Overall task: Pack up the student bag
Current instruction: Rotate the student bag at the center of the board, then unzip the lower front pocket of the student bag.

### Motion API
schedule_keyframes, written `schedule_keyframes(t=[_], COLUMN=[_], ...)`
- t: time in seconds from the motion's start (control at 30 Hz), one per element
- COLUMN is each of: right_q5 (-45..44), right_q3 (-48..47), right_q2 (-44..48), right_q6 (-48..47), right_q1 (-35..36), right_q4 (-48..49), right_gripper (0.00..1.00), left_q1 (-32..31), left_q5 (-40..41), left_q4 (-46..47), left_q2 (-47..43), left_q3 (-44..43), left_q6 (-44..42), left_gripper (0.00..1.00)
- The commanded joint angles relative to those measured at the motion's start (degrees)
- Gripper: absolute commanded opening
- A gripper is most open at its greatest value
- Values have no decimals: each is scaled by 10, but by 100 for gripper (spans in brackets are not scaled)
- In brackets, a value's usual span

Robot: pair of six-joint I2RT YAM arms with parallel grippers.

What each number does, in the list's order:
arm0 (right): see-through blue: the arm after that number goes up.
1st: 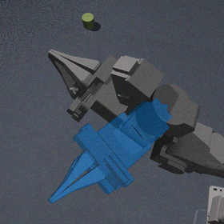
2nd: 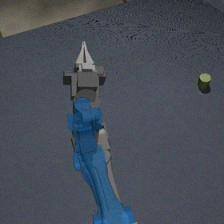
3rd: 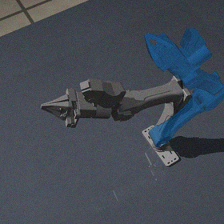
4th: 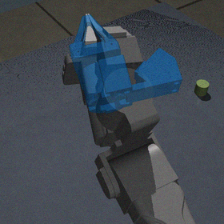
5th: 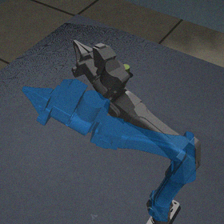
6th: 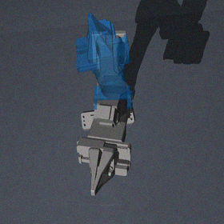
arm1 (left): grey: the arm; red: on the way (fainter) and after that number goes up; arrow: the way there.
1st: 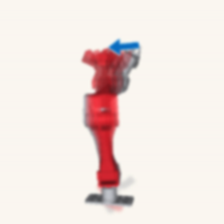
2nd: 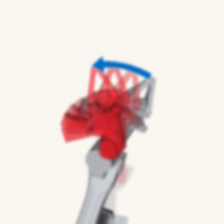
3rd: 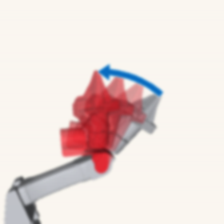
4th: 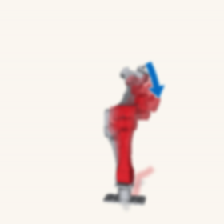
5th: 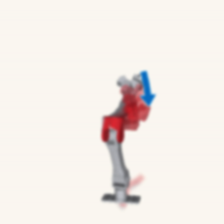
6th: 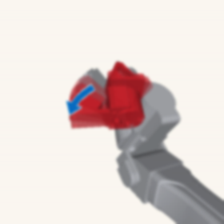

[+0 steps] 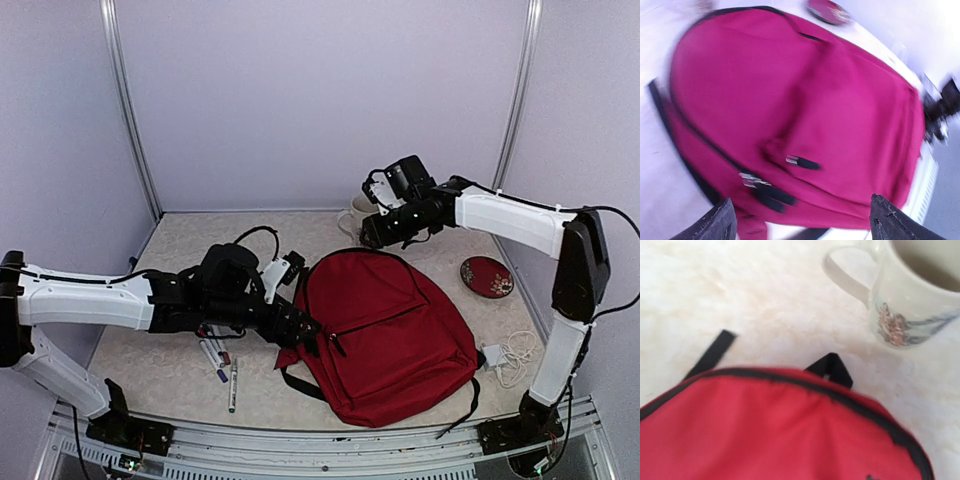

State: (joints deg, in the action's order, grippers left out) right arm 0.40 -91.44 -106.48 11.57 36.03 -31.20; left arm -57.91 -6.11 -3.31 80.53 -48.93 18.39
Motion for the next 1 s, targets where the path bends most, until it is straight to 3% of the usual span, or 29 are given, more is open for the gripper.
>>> schedule_keyframes(t=[0.0, 0.23, 0.37, 0.6, 0.7, 0.9, 0.97], right_q5=[4, 46, 42, 16, -1, -39, -36], right_q3=[109, 258, 280, 272, 261, 232, 225], right_q2=[100, 162, 140, 66, 39, -4, -13], right_q6=[19, 108, 142, 171, 169, 168, 167], right_q1=[52, 161, 214, 234, 235, 236, 236], right_q4=[25, 78, 95, 96, 94, 91, 95], right_gripper=[52, 36, 35, 36, 37, 33, 33], left_q1=[70, 87, 85, 86, 85, 85, 84], left_q5=[1, -55, -62, -105, -113, -122, -131], left_q4=[-15, 69, 90, 157, 166, 179, 183], left_q2=[42, 114, 145, 176, 193, 211, 217], left_q3=[14, 39, 38, 60, 53, 41, 38], left_q6=[64, 111, 120, 137, 138, 140, 141], left_gripper=[89, 91, 89, 82, 74, 48, 44])
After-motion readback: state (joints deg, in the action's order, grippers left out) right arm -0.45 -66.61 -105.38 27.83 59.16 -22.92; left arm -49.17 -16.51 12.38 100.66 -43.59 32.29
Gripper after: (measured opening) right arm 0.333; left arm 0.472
